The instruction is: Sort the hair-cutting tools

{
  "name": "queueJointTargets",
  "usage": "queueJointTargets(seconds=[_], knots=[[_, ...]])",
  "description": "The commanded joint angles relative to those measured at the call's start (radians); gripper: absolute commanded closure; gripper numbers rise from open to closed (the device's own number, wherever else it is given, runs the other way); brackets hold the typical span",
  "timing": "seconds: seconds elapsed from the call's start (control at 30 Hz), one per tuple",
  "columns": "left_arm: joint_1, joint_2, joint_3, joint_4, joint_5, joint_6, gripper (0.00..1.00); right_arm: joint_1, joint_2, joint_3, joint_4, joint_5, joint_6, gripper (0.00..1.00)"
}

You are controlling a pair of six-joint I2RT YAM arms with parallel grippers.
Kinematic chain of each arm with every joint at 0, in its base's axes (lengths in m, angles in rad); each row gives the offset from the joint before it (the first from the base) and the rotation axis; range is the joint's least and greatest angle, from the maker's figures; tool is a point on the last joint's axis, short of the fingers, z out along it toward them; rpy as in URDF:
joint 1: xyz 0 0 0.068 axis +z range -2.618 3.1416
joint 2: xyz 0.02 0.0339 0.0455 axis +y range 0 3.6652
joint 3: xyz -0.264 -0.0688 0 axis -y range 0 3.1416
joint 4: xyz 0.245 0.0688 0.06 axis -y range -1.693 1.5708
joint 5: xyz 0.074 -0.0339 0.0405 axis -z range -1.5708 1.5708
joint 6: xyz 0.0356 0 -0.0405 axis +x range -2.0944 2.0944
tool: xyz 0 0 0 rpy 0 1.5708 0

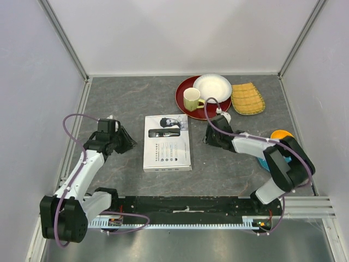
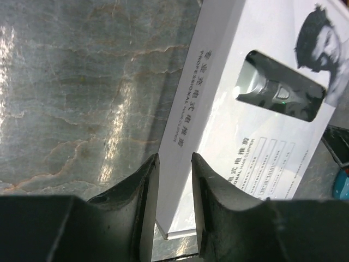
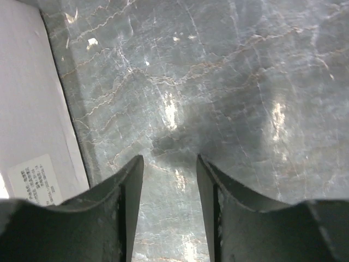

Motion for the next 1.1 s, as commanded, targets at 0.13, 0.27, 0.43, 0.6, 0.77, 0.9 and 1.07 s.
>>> queueJointTargets(seconds=[0.13, 0.27, 0.43, 0.6, 0.77, 0.9, 1.07], knots=[[-0.023, 0.016, -0.06, -0.046, 0.013, 0.004, 0.63, 0.112, -0.241, -0.284, -0.017, -0.108, 0.03, 0.48], [-0.054, 0.041, -0.056, -0.048, 0.044, 0.009, 0.63, 0.185, -0.314, -0.344, 0.006, -0.137, 0.085, 0.49], [-0.095, 0.053, -0.078, -0.048, 0.09, -0.015, 0.65, 0.254, -0.334, -0.367, 0.064, -0.156, 0.125, 0.51], [-0.121, 0.035, -0.093, -0.042, 0.052, -0.034, 0.67, 0.275, -0.316, -0.358, 0.109, -0.231, 0.132, 0.54], [-0.132, 0.033, -0.092, -0.034, 0.064, -0.039, 0.71, 0.289, -0.29, -0.351, 0.152, -0.3, 0.144, 0.55], [-0.149, 0.041, -0.109, -0.014, 0.082, -0.052, 0.72, 0.297, -0.278, -0.356, 0.187, -0.337, 0.162, 0.55], [-0.169, 0.036, -0.141, 0.061, 0.137, -0.083, 0.74, 0.303, -0.259, -0.355, 0.233, -0.38, 0.182, 0.55]])
